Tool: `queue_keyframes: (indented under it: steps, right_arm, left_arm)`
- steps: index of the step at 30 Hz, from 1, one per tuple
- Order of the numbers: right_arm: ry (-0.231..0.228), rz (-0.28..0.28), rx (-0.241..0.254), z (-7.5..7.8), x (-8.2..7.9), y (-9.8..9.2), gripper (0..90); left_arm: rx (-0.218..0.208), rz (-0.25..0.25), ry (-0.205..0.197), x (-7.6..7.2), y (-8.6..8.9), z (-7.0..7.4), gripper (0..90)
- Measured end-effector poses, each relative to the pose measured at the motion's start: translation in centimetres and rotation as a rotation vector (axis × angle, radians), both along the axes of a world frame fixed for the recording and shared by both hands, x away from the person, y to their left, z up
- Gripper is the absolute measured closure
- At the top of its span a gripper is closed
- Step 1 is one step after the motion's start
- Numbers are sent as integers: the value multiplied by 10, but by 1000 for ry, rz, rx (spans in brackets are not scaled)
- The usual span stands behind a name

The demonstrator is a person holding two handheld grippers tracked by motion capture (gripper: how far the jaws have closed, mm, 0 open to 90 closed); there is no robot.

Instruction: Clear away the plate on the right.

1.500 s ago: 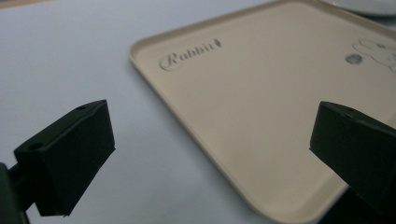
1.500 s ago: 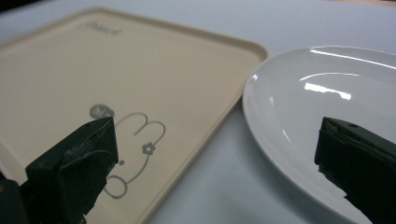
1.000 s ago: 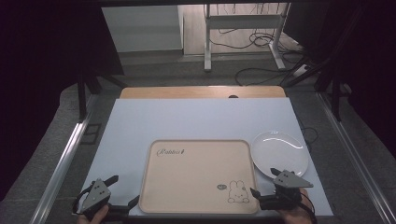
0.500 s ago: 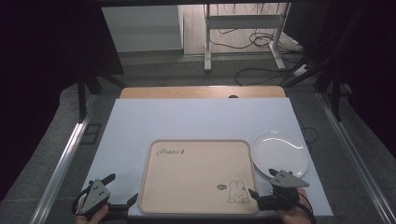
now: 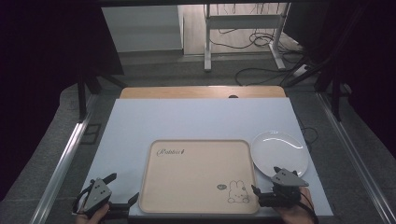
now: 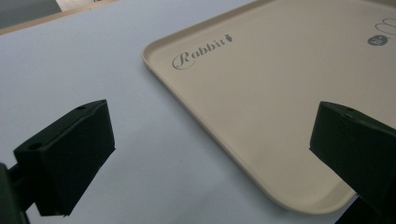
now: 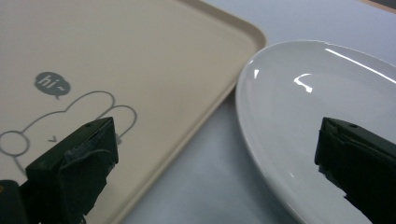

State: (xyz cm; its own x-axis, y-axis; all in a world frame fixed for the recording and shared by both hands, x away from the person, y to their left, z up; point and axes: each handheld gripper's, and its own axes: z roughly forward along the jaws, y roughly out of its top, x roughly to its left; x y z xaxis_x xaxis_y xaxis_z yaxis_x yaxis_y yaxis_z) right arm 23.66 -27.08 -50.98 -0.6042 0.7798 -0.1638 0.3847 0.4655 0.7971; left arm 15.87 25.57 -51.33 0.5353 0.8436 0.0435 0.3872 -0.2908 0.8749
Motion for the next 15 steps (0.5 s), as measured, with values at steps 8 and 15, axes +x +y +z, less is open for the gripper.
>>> queue_keyframes:
  steps: [8, 15]
  right_arm:
    - [-21, -28, -108, 0, 1, 2, 42]
    - [-42, -48, -275, 0, 2, 4, 151]
  left_arm:
    - [2, -2, 6, 0, 0, 0, 0]
    - [5, -9, 15, 1, 0, -1, 0]
